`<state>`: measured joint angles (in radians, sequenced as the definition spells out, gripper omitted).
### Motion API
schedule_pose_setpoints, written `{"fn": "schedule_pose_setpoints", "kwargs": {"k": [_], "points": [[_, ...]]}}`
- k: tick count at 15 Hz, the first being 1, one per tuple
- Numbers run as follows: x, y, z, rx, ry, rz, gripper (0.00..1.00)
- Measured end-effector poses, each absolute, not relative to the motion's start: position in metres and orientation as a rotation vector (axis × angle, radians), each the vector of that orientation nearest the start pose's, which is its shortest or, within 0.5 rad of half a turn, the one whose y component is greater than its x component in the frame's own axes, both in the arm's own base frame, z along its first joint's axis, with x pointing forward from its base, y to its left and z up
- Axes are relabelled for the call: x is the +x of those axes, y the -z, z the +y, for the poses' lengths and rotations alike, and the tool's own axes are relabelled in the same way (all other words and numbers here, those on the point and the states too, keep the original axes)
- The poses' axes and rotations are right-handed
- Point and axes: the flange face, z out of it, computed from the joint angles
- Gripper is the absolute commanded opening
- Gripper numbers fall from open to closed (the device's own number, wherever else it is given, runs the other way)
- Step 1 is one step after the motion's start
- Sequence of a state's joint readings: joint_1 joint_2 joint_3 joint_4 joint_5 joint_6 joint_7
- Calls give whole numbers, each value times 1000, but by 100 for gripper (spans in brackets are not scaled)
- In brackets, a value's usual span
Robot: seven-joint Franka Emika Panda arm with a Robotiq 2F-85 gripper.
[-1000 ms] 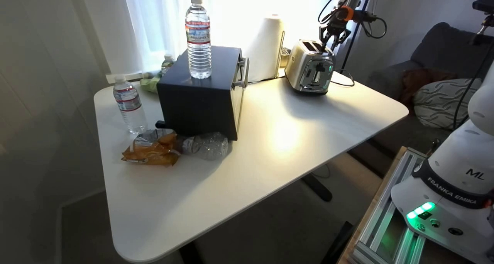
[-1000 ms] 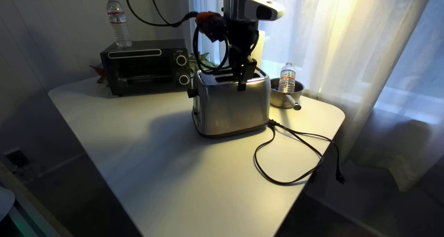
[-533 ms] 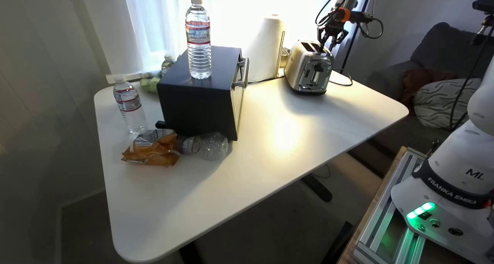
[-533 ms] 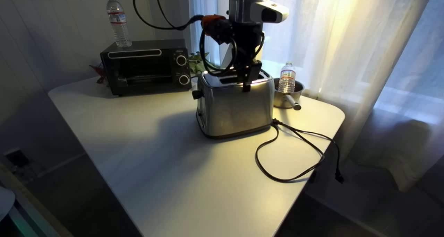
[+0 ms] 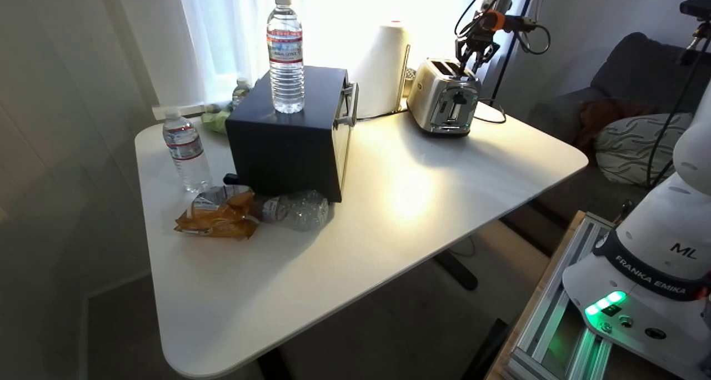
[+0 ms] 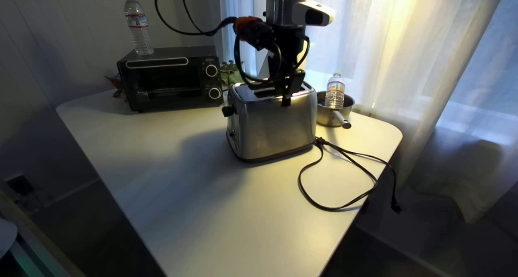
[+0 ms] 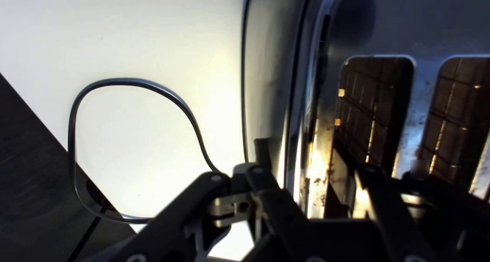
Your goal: Move the toaster to the right
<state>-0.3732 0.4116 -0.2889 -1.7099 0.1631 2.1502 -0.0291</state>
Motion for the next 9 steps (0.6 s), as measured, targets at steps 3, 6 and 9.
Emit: {"fn": "schedule_pose_setpoints", "kwargs": {"k": [3, 6, 9], "points": [[540, -364, -385, -2960, 76, 1021, 16], [540, -365, -384, -2968, 64, 989, 16], [540, -365, -383, -2971, 36, 969, 16]]}}
